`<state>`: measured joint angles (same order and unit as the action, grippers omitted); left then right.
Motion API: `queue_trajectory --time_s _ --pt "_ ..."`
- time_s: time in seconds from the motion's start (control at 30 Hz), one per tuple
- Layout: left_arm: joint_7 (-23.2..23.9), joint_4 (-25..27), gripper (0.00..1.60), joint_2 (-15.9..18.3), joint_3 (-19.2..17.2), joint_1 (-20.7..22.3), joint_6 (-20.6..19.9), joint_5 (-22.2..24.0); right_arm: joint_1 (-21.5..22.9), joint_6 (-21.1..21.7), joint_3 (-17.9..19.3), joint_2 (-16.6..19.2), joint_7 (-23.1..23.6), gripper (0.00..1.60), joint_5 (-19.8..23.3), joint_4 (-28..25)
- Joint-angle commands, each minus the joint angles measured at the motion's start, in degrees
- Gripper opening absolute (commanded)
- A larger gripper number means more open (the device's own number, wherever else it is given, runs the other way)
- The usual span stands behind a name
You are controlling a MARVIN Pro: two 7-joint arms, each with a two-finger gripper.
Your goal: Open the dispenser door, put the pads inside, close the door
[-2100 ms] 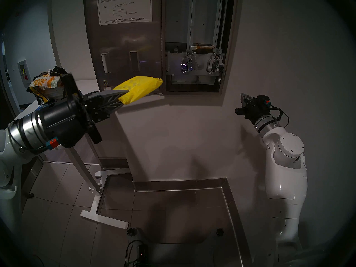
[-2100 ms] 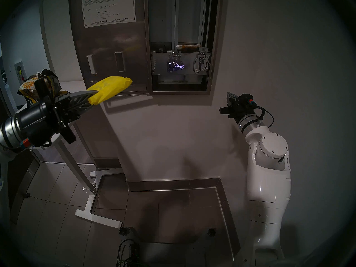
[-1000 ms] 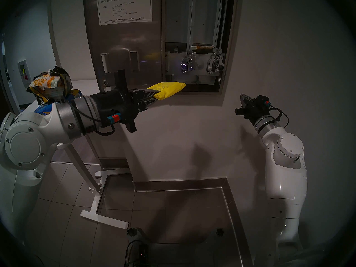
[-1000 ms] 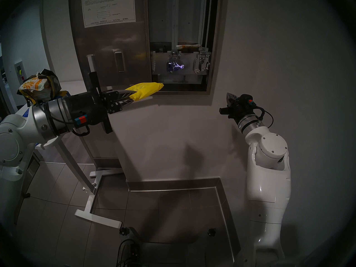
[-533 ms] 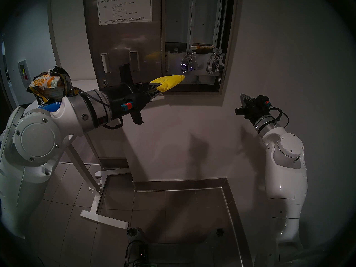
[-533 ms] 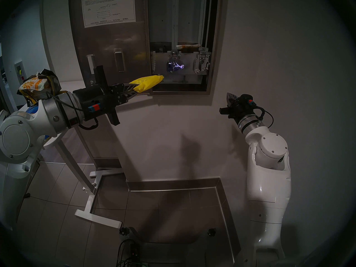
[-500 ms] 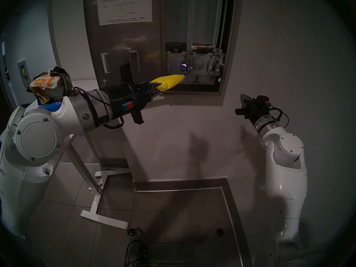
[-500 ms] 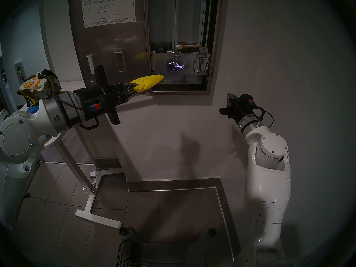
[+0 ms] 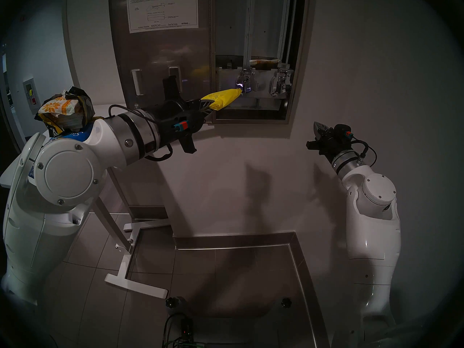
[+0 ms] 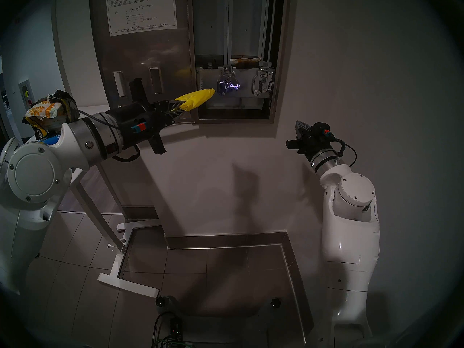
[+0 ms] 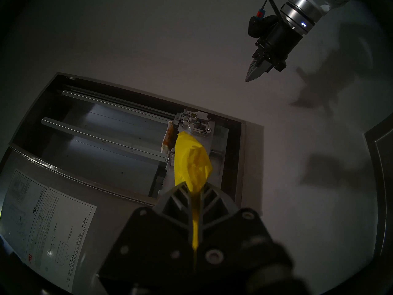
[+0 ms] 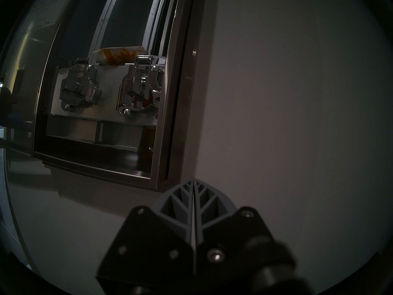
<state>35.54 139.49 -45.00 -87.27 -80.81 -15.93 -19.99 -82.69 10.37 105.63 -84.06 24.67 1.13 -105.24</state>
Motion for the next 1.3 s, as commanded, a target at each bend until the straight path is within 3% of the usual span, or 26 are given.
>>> queue_trajectory --time_s 0.0,0.47,0.5,1.27 --pt "-2.1 0.35 0.0 -1.89 1.55 6.26 -0.56 -2.39 1.33 -0.5 0.11 0.35 0.01 0.25 0.12 -1.77" --pt "-3.19 -6.92 0.0 -5.72 6.91 13.56 -0.77 -6.1 1.23 -0.46 -0.02 0.48 -0.15 0.25 0.3 -1.4" --pt "-3.49 -6.89 0.0 -5.99 6.7 12.65 -0.66 -6.3 1.22 -0.46 -0.02 0.48 -0.16 0.25 0.31 -1.38" --pt "-3.86 -18.31 0.0 -15.0 15.25 23.06 1.37 -12.46 1.14 -0.47 -0.26 0.73 -0.49 0.25 0.61 -0.8"
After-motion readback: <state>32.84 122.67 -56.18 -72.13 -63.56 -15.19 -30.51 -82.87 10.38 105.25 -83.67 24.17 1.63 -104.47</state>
